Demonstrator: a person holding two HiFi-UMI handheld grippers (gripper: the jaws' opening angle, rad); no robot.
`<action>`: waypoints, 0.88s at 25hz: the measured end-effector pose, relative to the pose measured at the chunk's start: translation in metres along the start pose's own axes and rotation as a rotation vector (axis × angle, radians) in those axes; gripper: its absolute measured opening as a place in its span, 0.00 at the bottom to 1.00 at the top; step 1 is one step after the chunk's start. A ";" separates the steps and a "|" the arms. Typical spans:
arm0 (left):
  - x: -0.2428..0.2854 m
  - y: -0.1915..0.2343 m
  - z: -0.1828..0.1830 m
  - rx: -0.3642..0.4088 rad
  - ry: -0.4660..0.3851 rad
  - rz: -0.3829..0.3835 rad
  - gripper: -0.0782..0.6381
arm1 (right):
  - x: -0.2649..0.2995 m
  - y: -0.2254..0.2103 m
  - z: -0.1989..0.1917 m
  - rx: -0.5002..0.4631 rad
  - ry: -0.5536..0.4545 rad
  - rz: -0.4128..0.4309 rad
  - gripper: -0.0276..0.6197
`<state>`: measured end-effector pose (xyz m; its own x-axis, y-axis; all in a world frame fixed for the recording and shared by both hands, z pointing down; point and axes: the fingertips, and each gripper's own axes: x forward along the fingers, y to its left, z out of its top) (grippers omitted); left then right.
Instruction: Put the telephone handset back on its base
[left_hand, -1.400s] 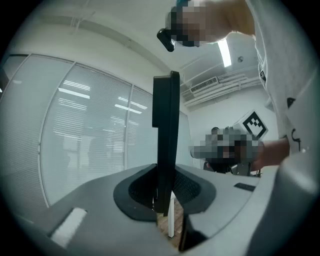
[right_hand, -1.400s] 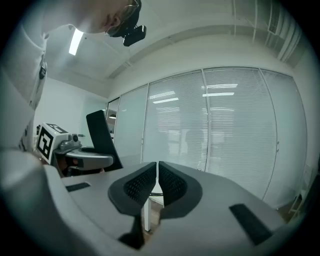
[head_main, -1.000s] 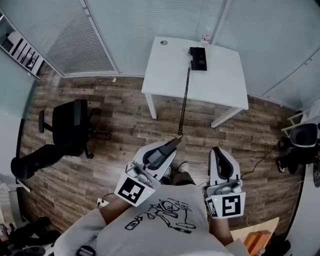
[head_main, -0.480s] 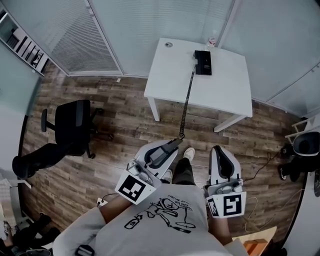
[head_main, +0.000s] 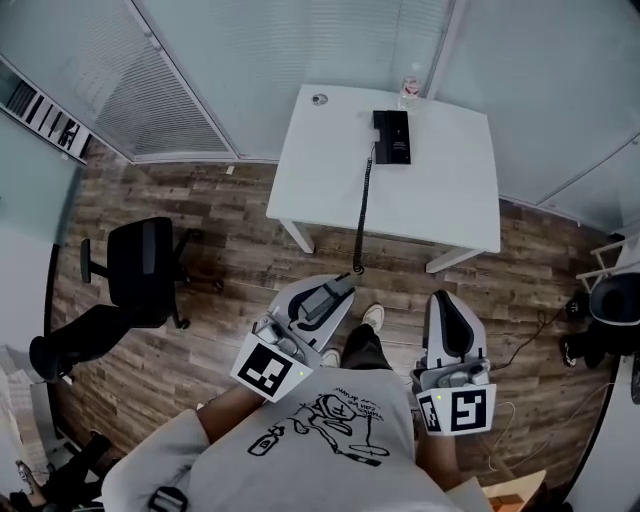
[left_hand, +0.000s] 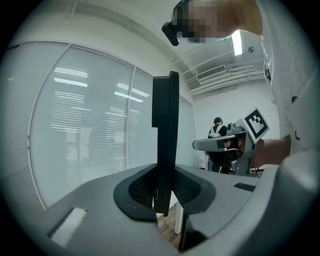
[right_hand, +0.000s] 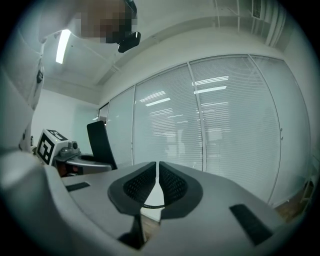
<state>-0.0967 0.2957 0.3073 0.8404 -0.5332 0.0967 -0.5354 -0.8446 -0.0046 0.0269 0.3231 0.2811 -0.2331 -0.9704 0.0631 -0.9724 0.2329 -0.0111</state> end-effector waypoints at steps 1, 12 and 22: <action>0.013 0.002 0.000 0.010 0.009 -0.008 0.21 | 0.007 -0.011 -0.001 0.004 0.000 -0.003 0.07; 0.137 0.017 0.001 0.080 0.077 -0.058 0.21 | 0.061 -0.121 -0.004 0.049 0.008 -0.017 0.07; 0.203 0.015 0.002 0.081 0.102 -0.041 0.21 | 0.091 -0.183 -0.009 0.063 0.010 0.034 0.07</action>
<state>0.0661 0.1743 0.3250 0.8462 -0.4943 0.1989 -0.4890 -0.8687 -0.0784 0.1840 0.1925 0.2983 -0.2660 -0.9613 0.0713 -0.9624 0.2606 -0.0766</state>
